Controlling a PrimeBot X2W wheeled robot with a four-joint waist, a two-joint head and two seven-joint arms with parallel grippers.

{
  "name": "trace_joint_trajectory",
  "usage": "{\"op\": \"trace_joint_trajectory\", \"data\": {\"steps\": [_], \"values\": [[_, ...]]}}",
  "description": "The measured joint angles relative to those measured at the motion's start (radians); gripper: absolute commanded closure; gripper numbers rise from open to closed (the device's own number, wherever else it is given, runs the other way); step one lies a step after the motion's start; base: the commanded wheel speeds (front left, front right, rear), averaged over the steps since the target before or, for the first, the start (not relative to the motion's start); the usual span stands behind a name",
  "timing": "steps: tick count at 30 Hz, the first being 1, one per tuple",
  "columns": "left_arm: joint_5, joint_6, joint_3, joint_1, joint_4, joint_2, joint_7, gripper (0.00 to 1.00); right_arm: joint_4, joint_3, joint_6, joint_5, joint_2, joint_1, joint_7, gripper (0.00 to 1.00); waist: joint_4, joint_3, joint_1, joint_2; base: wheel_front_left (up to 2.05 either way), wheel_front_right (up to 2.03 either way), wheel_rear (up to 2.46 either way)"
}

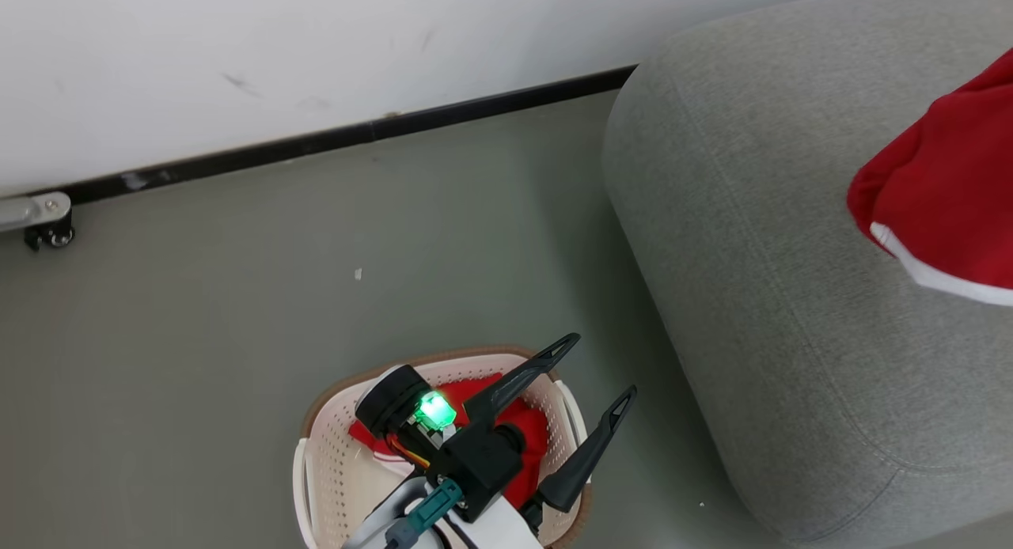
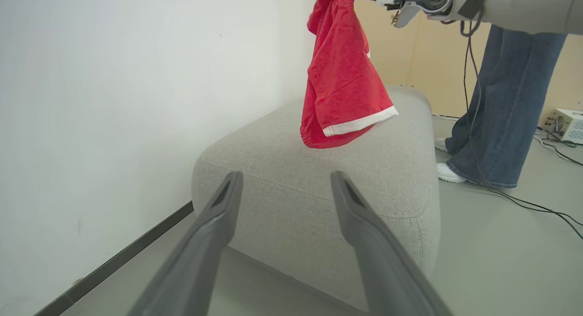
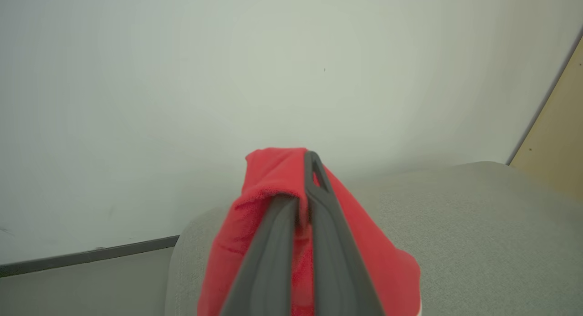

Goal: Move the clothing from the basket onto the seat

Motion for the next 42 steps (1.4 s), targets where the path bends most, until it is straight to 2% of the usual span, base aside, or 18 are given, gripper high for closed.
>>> {"op": "trace_joint_trajectory", "data": {"steps": [8,13,17,21,29,38,41,42], "values": [[0.018,-0.002,-0.011,-0.04,-0.048,0.003,0.028,0.0,0.02,-0.084,0.0,-0.058,-0.09,-0.132,-0.014,1.0,0.041,0.073,0.0,0.0,0.0,0.0,0.0],[0.026,-0.005,-0.011,-0.065,-0.067,0.004,0.03,0.0,0.066,-0.138,0.0,-0.099,-0.119,-0.152,-0.029,1.0,0.064,0.115,0.0,0.0,0.0,0.0,0.0],[0.027,-0.014,-0.012,-0.081,-0.079,0.006,0.043,0.0,0.121,-0.191,0.0,-0.116,-0.113,-0.145,-0.034,1.0,0.08,0.147,0.0,0.0,0.0,0.0,0.0],[0.03,-0.023,-0.022,-0.102,-0.086,0.006,0.051,0.0,0.204,-0.201,0.0,-0.118,-0.105,-0.117,-0.052,1.0,0.094,0.179,0.0001,0.0,0.0,0.0,0.0],[0.045,-0.033,-0.023,-0.132,-0.087,0.021,0.055,0.0,0.258,-0.285,0.0,-0.118,-0.019,0.0,-0.075,1.0,0.111,0.233,0.0001,0.0,0.0,0.0,0.0],[0.052,-0.048,-0.021,-0.157,-0.081,0.026,0.054,0.0,0.311,-0.238,0.0,-0.096,0.016,0.003,-0.081,1.0,0.108,0.272,0.0001,0.0,0.0,0.0,0.0],[0.051,-0.049,-0.016,-0.166,-0.07,0.026,0.048,0.0,0.314,-0.206,0.0,-0.1,0.025,0.003,-0.082,0.94,0.101,0.273,0.0001,0.0,0.0,0.0,0.0],[0.051,-0.049,-0.013,-0.166,-0.066,0.026,0.044,0.0,0.314,-0.195,0.0,-0.1,0.025,0.004,-0.084,0.75,0.099,0.272,0.0001,0.0,0.0,0.0,0.0]]}}
